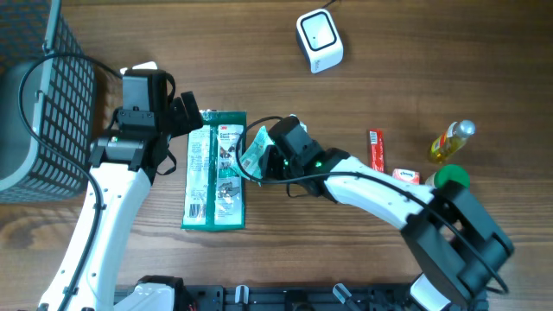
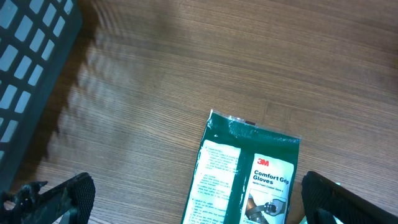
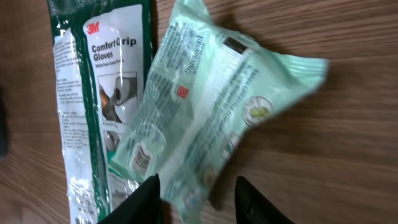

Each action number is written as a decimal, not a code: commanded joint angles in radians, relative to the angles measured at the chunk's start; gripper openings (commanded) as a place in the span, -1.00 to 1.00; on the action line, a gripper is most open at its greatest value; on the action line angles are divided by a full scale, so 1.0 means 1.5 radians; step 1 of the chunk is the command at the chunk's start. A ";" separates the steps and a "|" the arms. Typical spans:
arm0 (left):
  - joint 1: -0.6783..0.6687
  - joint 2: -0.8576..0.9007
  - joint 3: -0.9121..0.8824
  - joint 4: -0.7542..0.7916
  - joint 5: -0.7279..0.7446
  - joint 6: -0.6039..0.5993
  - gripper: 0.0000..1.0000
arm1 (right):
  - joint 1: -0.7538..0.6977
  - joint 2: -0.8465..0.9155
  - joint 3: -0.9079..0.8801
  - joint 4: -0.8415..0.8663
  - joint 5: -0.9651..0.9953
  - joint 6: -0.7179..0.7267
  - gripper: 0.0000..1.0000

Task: Scan the item barcode
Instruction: 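Pull the light-green glove pack rightward out of the gloves bag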

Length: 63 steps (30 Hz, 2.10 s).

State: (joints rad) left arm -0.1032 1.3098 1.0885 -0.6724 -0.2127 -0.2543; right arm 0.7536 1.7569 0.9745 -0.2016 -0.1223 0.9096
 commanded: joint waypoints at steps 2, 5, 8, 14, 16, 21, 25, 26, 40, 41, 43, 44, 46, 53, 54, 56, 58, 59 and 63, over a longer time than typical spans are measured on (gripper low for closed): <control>0.003 -0.002 0.008 0.002 -0.004 -0.010 1.00 | -0.002 -0.082 0.074 -0.035 0.059 -0.070 -0.20; 0.003 -0.002 0.008 0.002 -0.004 -0.010 1.00 | -0.002 -0.067 0.075 0.031 0.059 -0.083 -0.50; 0.003 -0.002 0.008 0.002 -0.004 -0.010 1.00 | -0.002 -0.011 0.075 0.125 0.059 -0.141 -0.50; 0.003 -0.002 0.008 0.002 -0.004 -0.010 1.00 | -0.001 0.133 0.075 0.189 0.059 -0.153 -0.49; 0.003 -0.002 0.008 0.002 -0.004 -0.010 1.00 | -0.004 0.134 0.075 0.161 0.059 -0.152 -0.50; 0.003 -0.002 0.008 0.002 -0.004 -0.010 1.00 | -0.024 0.091 0.075 0.049 0.083 -0.150 -0.50; 0.003 -0.002 0.008 0.002 -0.004 -0.011 1.00 | -0.044 0.041 0.075 -0.067 0.161 -0.152 -0.51; 0.003 -0.002 0.008 0.002 -0.004 -0.010 1.00 | -0.049 0.033 0.075 -0.074 0.163 -0.153 -0.51; 0.003 -0.002 0.008 0.002 -0.004 -0.010 1.00 | -0.075 0.015 0.075 0.101 -0.202 -0.220 -0.91; 0.003 -0.002 0.008 0.002 -0.004 -0.010 1.00 | -0.075 0.034 0.075 0.109 -0.219 -0.220 -0.91; 0.003 -0.002 0.008 0.002 -0.004 -0.010 1.00 | -0.075 0.068 0.075 0.117 -0.242 -0.215 -0.91; 0.003 -0.002 0.008 0.002 -0.004 -0.010 1.00 | -0.075 0.086 0.075 0.122 -0.255 -0.215 -0.91; 0.003 -0.002 0.008 0.002 -0.004 -0.010 1.00 | -0.075 0.125 0.075 0.127 -0.272 -0.215 -0.91; 0.003 -0.002 0.008 0.002 -0.004 -0.010 1.00 | -0.076 0.264 0.075 0.136 -0.308 -0.213 -0.91; 0.003 -0.002 0.008 0.002 -0.004 -0.010 1.00 | -0.077 0.264 0.075 0.139 -0.313 -0.210 -0.91; 0.003 -0.002 0.008 0.002 -0.004 -0.010 1.00 | -0.080 0.249 0.075 0.152 -0.337 -0.210 -0.91; 0.003 -0.002 0.008 0.002 -0.004 -0.010 1.00 | -0.085 0.219 0.075 0.166 -0.359 -0.210 -0.91; 0.003 -0.002 0.008 0.002 -0.004 -0.010 1.00 | -0.089 0.198 0.075 0.173 -0.366 -0.211 -0.91; 0.003 -0.002 0.008 0.002 -0.004 -0.010 1.00 | -0.106 0.100 0.075 0.179 -0.361 -0.236 -0.91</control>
State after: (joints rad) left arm -0.1032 1.3098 1.0885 -0.6724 -0.2123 -0.2539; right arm 0.6167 2.0392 1.0954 0.0578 -0.6472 0.5842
